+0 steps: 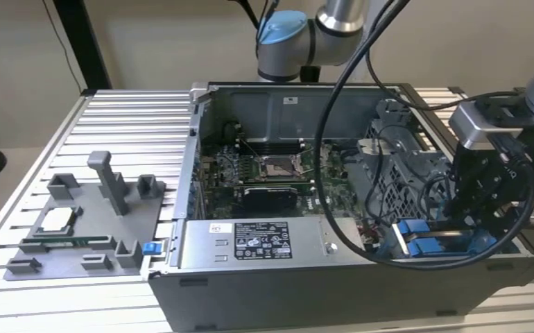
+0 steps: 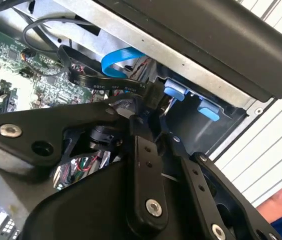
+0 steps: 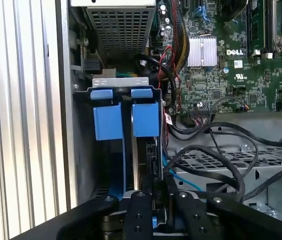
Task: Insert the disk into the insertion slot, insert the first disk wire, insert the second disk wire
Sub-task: 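Insert the first disk wire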
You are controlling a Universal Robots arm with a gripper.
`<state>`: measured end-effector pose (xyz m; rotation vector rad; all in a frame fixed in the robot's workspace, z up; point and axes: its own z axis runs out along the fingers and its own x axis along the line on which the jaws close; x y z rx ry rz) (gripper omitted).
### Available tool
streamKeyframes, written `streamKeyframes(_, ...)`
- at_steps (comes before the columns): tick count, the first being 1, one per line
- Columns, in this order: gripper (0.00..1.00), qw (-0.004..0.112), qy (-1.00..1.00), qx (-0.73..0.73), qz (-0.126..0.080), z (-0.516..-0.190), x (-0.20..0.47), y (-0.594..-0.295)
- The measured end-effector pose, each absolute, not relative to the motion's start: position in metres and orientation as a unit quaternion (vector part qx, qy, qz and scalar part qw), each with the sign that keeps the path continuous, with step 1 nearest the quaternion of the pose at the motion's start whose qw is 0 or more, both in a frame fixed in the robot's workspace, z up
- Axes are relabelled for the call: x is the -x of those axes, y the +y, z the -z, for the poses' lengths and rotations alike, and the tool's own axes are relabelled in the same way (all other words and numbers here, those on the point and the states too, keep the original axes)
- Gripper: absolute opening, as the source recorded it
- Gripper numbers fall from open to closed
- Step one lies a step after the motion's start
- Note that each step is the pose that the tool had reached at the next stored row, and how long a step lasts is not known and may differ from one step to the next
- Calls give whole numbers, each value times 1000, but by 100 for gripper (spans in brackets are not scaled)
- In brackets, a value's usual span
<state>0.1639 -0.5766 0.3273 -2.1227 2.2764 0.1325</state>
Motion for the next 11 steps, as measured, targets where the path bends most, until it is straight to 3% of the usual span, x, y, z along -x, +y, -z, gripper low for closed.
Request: streamKeyframes(11,100,12,731,681,-43,-374,-164,-577)
